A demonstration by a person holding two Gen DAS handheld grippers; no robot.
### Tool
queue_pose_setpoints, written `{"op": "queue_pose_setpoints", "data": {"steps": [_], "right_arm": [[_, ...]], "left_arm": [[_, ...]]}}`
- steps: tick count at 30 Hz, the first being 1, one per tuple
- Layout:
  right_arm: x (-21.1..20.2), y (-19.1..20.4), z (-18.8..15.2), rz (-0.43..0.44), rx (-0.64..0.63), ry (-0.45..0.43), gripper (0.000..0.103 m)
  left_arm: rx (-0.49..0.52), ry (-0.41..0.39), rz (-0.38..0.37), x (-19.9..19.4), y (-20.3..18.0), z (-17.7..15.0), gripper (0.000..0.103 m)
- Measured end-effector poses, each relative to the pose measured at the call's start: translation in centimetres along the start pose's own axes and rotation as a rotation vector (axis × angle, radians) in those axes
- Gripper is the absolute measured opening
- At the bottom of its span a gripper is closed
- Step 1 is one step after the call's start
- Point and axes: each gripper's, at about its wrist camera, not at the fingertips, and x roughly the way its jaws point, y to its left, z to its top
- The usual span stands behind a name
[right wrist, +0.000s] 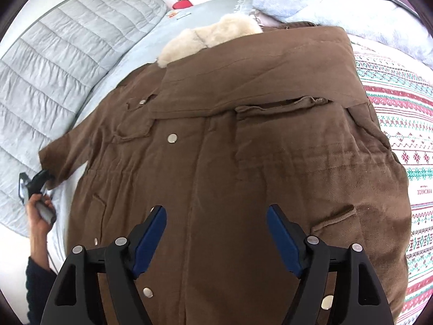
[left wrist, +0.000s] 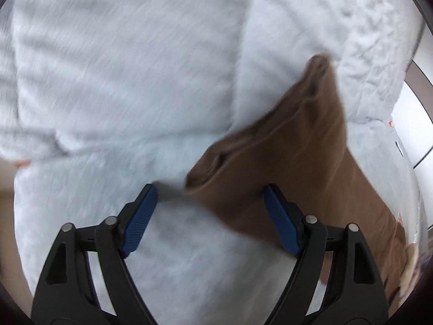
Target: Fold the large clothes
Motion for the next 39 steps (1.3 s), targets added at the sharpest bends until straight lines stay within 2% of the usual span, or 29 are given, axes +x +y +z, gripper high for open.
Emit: {"op": "queue_pose_setpoints", "data": {"steps": [1, 2, 3, 5, 6, 10, 14, 15, 18, 22, 25, 28, 32, 35, 39], "right_arm": [[-0.4, -0.1, -0.1, 0.003, 0.003, -0.003, 0.078], [-0.8, -0.3, -0.2, 0.005, 0.009, -0.007, 0.078], [-1.2, -0.6, -0.3, 0.009, 0.019, -0.014, 0.078], [-1.7, -1.1, -0.6, 0.022, 0.039, -0.023, 0.078], [-1.9, -1.4, -0.6, 0.029, 0.047, -0.022, 0.078], [-2.5, -2.2, -0.3, 0.043, 0.076, -0.034, 0.078], [-3.3, -2.9, 0.1, 0.066, 0.107, -0.050, 0.078], [-3.5, -3.0, 0.2, 0.069, 0.112, -0.056, 0.078], [-3.0, -3.6, 0.4, 0.079, 0.107, -0.042, 0.078], [-1.8, -5.9, 0.5, 0.041, 0.197, 0.007, 0.078], [-2.3, -6.8, 0.6, 0.062, 0.215, 0.002, 0.078], [-3.3, -7.3, 0.9, 0.085, 0.233, -0.022, 0.078], [-4.0, -8.3, 1.1, 0.128, 0.266, -0.033, 0.078], [-4.3, -9.4, 1.2, 0.151, 0.307, -0.035, 0.078], [-4.9, -11.7, 1.2, 0.151, 0.392, -0.057, 0.078]], "left_arm": [[0.047, -0.031, 0.012, 0.0, -0.8, 0.1, 0.057], [0.092, -0.045, 0.027, 0.2, -1.5, 0.2, 0.040], [0.125, -0.061, 0.051, 0.3, -2.0, 0.3, 0.031], [0.161, -0.091, 0.060, 0.4, -2.9, 0.2, 0.015], [0.167, -0.098, 0.060, 0.4, -3.1, 0.4, 0.012], [0.139, -0.104, 0.018, -1.5, -3.4, 1.2, 0.008], [0.100, -0.169, -0.120, -7.3, -3.4, 2.7, 0.008], [0.109, -0.199, -0.158, -9.2, -3.9, 2.8, 0.008], [0.169, -0.269, -0.204, -13.3, -5.8, 2.1, 0.008], [0.238, -0.284, -0.254, -16.6, -9.2, 0.6, 0.008], [0.303, -0.296, -0.265, -18.8, -12.0, 0.2, 0.007], [0.348, -0.323, -0.340, -22.2, -16.7, 0.1, 0.007], [0.520, -0.401, -0.411, -27.5, -24.6, -3.2, 0.007], [0.589, -0.392, -0.475, -29.9, -29.0, -6.1, 0.007], [0.679, -0.399, -0.567, -33.5, -33.9, -12.2, 0.007]]}}
